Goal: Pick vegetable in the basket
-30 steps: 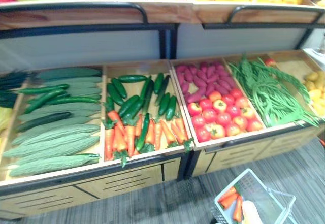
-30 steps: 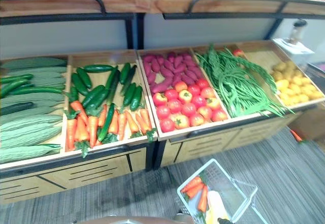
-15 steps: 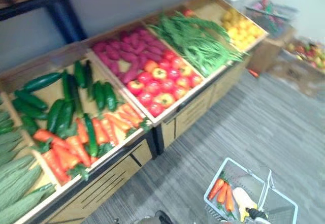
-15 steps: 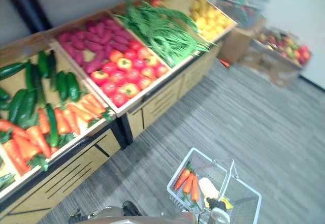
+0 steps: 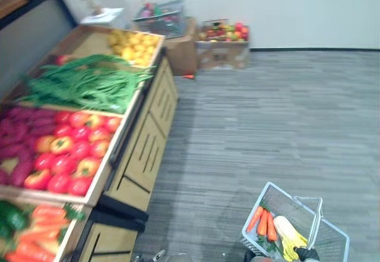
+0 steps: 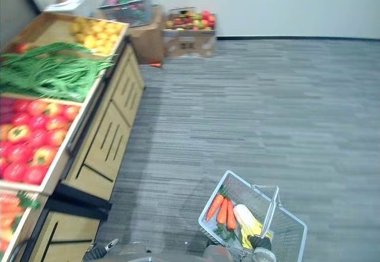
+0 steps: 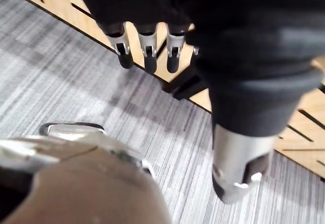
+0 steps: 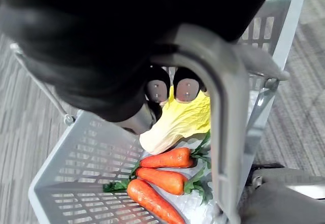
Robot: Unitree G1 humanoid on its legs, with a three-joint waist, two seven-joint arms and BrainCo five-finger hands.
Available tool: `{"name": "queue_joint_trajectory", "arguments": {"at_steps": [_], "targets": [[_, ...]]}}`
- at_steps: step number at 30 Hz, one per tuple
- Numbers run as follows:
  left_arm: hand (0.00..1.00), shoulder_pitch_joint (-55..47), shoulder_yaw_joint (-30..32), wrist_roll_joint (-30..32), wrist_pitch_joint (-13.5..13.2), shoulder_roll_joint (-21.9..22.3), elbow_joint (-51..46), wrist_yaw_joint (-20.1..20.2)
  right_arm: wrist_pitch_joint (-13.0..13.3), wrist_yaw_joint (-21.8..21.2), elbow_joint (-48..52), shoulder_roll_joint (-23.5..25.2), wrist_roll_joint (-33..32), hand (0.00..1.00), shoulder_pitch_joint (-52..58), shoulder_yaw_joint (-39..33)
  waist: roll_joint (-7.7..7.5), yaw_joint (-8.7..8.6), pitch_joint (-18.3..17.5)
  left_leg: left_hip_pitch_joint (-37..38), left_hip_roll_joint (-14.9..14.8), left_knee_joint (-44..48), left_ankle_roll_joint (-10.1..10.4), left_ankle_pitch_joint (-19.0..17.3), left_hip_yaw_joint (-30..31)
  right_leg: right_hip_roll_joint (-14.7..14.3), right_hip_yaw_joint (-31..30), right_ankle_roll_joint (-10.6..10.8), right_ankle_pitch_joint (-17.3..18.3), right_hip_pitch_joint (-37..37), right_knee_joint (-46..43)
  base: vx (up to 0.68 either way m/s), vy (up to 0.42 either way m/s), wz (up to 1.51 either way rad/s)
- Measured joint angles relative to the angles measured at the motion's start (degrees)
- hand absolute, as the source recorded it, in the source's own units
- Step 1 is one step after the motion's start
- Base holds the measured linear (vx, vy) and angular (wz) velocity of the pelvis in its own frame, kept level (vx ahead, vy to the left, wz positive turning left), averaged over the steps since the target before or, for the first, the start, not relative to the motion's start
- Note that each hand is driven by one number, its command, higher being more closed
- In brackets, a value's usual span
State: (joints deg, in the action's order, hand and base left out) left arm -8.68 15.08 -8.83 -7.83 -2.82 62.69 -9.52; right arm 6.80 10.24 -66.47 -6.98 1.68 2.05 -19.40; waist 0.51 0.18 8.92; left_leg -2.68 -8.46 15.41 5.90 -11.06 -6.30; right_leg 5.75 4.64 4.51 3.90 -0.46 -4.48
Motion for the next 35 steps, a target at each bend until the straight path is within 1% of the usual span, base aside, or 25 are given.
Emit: {"name": "queue_joint_trajectory", "arguments": {"at_steps": [1, 2, 3, 4, 5, 6, 7, 11, 14, 16, 17, 19, 20, 21, 23, 25, 27, 29, 31, 35], "targets": [[0.00, 0.00, 0.19, 0.00, -0.43, 0.04, 0.02, 0.01, -0.02, 0.05, -0.42, -0.12, -0.54, 1.00, 0.56, -0.44, 0.46, -0.09, 0.16, -0.11, 0.52, -2.91, -0.05, 0.77, 3.95, -0.77, -1.63, 0.74, -0.46, -0.21, 0.62, -0.04, 0.195, -0.81], [0.00, 0.12, 1.16, 0.00, -0.44, 0.36, 0.01, 0.18, -0.11, 0.07, -1.06, -0.53, -0.60, 1.00, 0.96, -0.57, 0.53, 0.13, 0.29, 0.09, 1.03, -4.23, 0.25, 0.70, 5.68, -1.03, -3.30, 1.61, -1.02, -0.31, 1.83, -0.04, 0.219, -0.67], [0.00, 0.03, 1.11, 0.07, -0.44, 0.12, 0.01, 0.32, -0.06, 0.09, -1.28, -0.16, -0.61, 1.00, 1.20, -0.57, 0.33, -0.01, -0.17, 0.02, 1.69, -4.46, 0.13, 0.73, 5.16, -0.47, -3.66, 2.04, -1.34, -0.20, 2.82, 0.00, 0.264, -0.48], [0.00, 0.10, 1.11, 0.18, -0.44, -0.73, 0.02, 0.44, 0.17, 0.10, -1.28, 0.63, -0.67, 1.00, 1.76, -1.03, -1.00, -0.26, -0.20, -0.26, 3.31, -5.02, -0.74, 0.35, 3.67, 1.00, -4.27, 2.92, -2.78, 0.32, 5.07, 0.03, 0.223, -0.28], [0.00, 0.11, 1.11, 0.21, -0.44, -1.17, 0.02, 0.59, 0.18, 0.14, -1.30, 0.79, -0.68, 1.00, 1.90, -1.54, -1.65, -0.13, -0.20, -0.25, 4.14, -5.44, -1.04, 0.32, 2.62, 1.96, -5.05, 3.52, -3.37, 0.13, 5.92, 0.04, 0.214, -0.29], [0.00, 0.16, 1.12, 0.23, -0.42, -1.38, 0.04, 0.75, 0.16, 0.13, -1.32, 0.79, -0.68, 1.00, 1.90, -2.01, -1.75, -0.09, -0.20, -0.20, 4.71, -5.44, -1.47, 0.30, 2.08, 2.50, -5.31, 3.73, -3.88, 0.02, 6.17, 0.03, 0.199, -0.25], [0.00, 0.09, 1.16, 0.53, -0.38, -1.45, 0.15, 0.80, 0.14, 0.14, -1.32, 0.74, -0.68, 1.00, 2.13, -2.75, -2.47, -0.13, -0.64, 0.00, 5.61, -5.45, -2.46, 0.42, 1.39, 3.43, -5.70, 4.17, -4.17, 0.09, 6.40, 0.03, 0.179, -0.23], [0.00, 0.18, 0.98, 1.26, -0.37, -1.45, 0.96, 0.99, 0.85, 0.26, -0.68, 0.91, -0.68, 1.00, 2.51, -2.79, -2.51, -0.20, -1.11, 2.58, 7.30, -7.97, -3.33, 0.66, -0.59, 4.78, -7.11, 4.40, -4.31, -0.04, 6.20, 0.07, 0.098, -0.24], [0.00, 0.45, 0.30, 3.58, -0.35, -1.84, 1.25, 1.20, 0.94, -0.80, -0.66, 1.32, -0.67, 1.00, 2.18, -2.76, -2.55, -0.08, -1.31, 4.23, 7.41, -9.30, -3.35, 0.64, -1.55, 4.25, -7.48, 4.25, -4.22, -0.75, 4.39, 0.08, 0.028, -0.24], [0.00, 0.57, -0.24, 4.71, -0.33, -1.90, 1.28, 1.34, 0.92, -1.13, -0.69, 1.33, -0.60, 1.00, 1.31, -2.57, -2.48, 0.08, -1.25, 5.10, 6.71, -9.32, -3.35, 0.64, -2.57, 3.33, -7.44, 3.57, -3.81, -2.77, 0.23, 0.05, 0.003, -0.32], [0.00, 0.59, -0.60, 5.21, -0.30, -2.04, 1.28, 1.37, 0.95, -1.42, -0.25, 1.34, -0.53, 1.00, 1.27, -2.51, -2.48, 0.06, -1.23, 5.59, 6.61, -9.31, -3.35, 0.64, -2.54, 3.09, -7.38, 2.82, -3.33, -3.59, -1.97, 0.02, -0.008, -0.22], [0.00, 0.56, -1.51, 5.25, -0.28, -2.38, 1.53, 1.37, 1.01, -1.82, 0.30, 1.32, -0.46, 1.00, 1.38, -2.46, -2.41, -0.11, -1.24, 6.70, 6.65, -9.28, -3.35, 0.64, -2.46, 3.10, -6.52, 2.72, -3.23, -3.93, -4.54, 0.00, 0.002, -0.09], [0.00, 0.54, -1.69, 5.26, -0.30, -2.55, 1.78, 1.43, 1.05, -1.97, 0.30, 1.35, -0.46, 1.00, 1.43, -1.95, -2.74, -0.06, -1.41, 6.94, 6.96, -9.31, -3.36, 0.64, -2.46, 3.48, -6.16, 2.72, -3.24, -3.95, -4.72, -0.03, 0.016, -0.08], [0.00, 0.55, -1.69, 5.27, -0.31, -2.68, 1.77, 1.48, 1.05, -1.97, 0.28, 1.36, -0.46, 1.00, 1.43, -1.59, -2.93, -0.05, -1.54, 6.87, 6.99, -9.35, -3.36, 0.64, -2.45, 3.76, -5.94, 2.72, -3.24, -3.99, -4.45, -0.05, 0.014, -0.09], [0.00, 0.57, -1.71, 5.26, -0.34, -3.25, 2.12, 1.98, 1.03, -1.98, 0.28, 1.19, -0.42, 1.00, 1.42, -0.41, -3.90, 0.12, -2.20, 5.81, 8.03, -9.61, -3.44, 0.69, -2.33, 5.10, -3.76, 2.73, -3.25, -4.00, -2.03, -0.08, -0.001, -0.05], [0.00, 0.56, -1.68, 5.21, -0.30, -3.69, 2.46, 2.07, 0.99, -2.13, 0.25, 1.38, -0.42, 1.00, 1.45, -0.37, -4.38, 0.11, -2.51, 5.30, 8.56, -9.66, -4.02, 1.05, -1.93, 5.81, -1.77, 2.96, -3.38, -2.91, 0.53, -0.07, -0.019, 0.10], [0.00, 0.54, -1.64, 5.15, -0.30, -3.66, 3.01, 2.04, 0.90, -2.07, -0.21, 1.47, -0.52, 1.00, 1.87, -0.74, -4.19, -0.10, -2.83, 5.26, 8.62, -10.00, -4.71, 1.56, -0.57, 5.98, -0.11, 4.15, -4.13, -1.31, 2.54, -0.07, -0.044, 0.29], [0.00, -0.02, -1.30, 4.99, -0.29, -3.52, 3.32, 2.22, 0.83, -2.06, -1.09, 1.29, -0.65, 1.00, 2.42, -1.69, -3.71, 0.09, -3.67, 5.92, 8.46, -11.46, -4.83, 2.34, 0.24, 5.73, 0.70, 4.20, -4.15, -0.85, 3.33, -0.06, -0.047, 0.16], [0.00, -0.47, -1.22, 4.99, -0.26, -3.38, 3.48, 2.41, 0.85, -2.06, -1.45, 1.35, -0.66, 1.00, 2.95, -2.33, -3.44, -0.07, -4.71, 6.25, 8.26, -12.93, -4.49, 3.27, 0.95, 5.53, 1.74, 4.17, -4.15, -0.30, 4.20, -0.02, -0.068, 0.18], [0.00, -0.72, -1.23, 5.04, -0.25, -3.07, 3.76, 2.52, 0.86, -2.11, -1.76, 1.32, -0.63, 1.00, 3.33, -2.46, -3.23, -0.04, -5.53, 7.16, 7.57, -15.01, -3.98, 4.34, 1.90, 4.71, 2.75, 4.34, -4.30, 0.49, 5.18, 0.01, -0.056, 0.09]]}}
